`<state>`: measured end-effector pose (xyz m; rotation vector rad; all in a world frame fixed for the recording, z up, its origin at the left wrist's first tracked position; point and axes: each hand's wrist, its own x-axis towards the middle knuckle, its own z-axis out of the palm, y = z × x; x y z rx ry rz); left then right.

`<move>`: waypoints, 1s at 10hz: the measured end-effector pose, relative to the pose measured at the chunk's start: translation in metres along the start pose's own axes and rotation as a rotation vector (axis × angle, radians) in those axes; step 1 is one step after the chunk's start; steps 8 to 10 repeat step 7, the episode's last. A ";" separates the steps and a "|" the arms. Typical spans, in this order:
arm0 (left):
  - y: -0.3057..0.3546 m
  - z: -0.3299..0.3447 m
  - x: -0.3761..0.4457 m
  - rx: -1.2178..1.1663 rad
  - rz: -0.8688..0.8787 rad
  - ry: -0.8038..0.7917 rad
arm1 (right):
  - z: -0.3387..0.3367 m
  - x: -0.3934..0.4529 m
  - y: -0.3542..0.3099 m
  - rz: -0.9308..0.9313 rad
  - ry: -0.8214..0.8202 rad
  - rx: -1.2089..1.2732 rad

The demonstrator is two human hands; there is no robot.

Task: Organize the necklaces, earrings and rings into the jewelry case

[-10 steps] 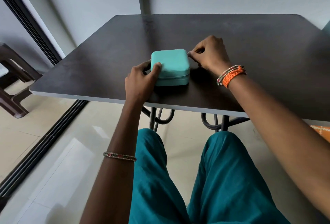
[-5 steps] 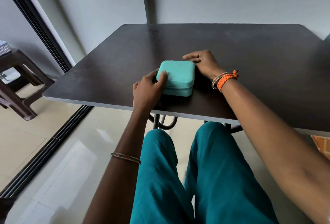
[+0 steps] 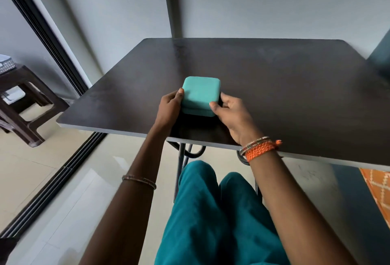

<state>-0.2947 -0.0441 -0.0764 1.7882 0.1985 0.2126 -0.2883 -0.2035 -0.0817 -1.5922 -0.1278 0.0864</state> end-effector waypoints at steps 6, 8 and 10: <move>-0.008 -0.001 0.347 0.195 -0.063 0.092 | 0.038 0.346 0.005 0.160 0.124 -0.089; 0.002 0.014 0.316 0.354 -0.062 0.147 | 0.028 0.313 -0.020 0.086 0.267 -0.474; 0.002 0.014 0.316 0.354 -0.062 0.147 | 0.028 0.313 -0.020 0.086 0.267 -0.474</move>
